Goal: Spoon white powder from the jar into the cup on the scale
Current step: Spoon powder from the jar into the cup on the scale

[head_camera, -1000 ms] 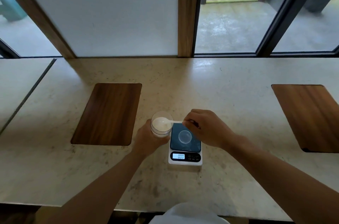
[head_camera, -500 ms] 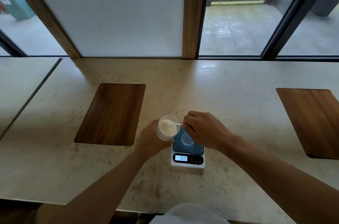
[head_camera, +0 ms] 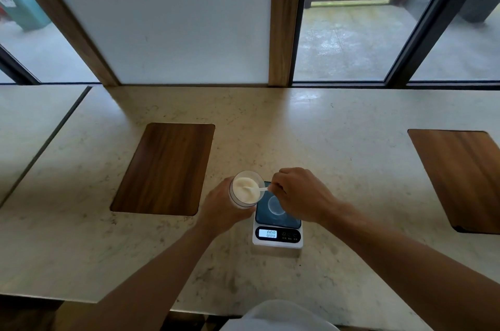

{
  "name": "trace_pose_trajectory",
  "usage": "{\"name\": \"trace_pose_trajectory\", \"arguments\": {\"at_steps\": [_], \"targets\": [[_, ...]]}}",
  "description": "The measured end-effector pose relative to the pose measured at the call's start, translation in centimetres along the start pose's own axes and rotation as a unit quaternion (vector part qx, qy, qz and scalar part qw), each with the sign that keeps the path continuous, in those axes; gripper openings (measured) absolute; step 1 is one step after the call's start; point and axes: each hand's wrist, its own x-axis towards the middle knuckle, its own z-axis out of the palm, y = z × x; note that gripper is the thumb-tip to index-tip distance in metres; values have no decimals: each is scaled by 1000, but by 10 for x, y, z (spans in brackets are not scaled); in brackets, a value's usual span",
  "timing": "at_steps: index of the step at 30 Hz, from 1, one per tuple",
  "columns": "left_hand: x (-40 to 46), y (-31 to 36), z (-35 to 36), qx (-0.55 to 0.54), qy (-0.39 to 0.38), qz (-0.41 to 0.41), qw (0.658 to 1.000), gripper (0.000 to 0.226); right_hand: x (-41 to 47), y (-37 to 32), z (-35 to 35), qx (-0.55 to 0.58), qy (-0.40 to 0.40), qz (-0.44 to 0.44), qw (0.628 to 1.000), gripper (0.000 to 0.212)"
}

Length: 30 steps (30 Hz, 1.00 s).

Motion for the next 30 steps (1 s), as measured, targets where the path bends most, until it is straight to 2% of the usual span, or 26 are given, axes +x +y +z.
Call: {"name": "trace_pose_trajectory", "arguments": {"at_steps": [23, 30], "targets": [[-10, -1, -5, 9, 11, 15, 1000, 69, 2, -3, 21, 139, -29, 117, 983, 31], [-10, -6, -1, 5, 11, 6, 1000, 69, 1, 4, 30, 174, -16, 155, 972, 33]]}}
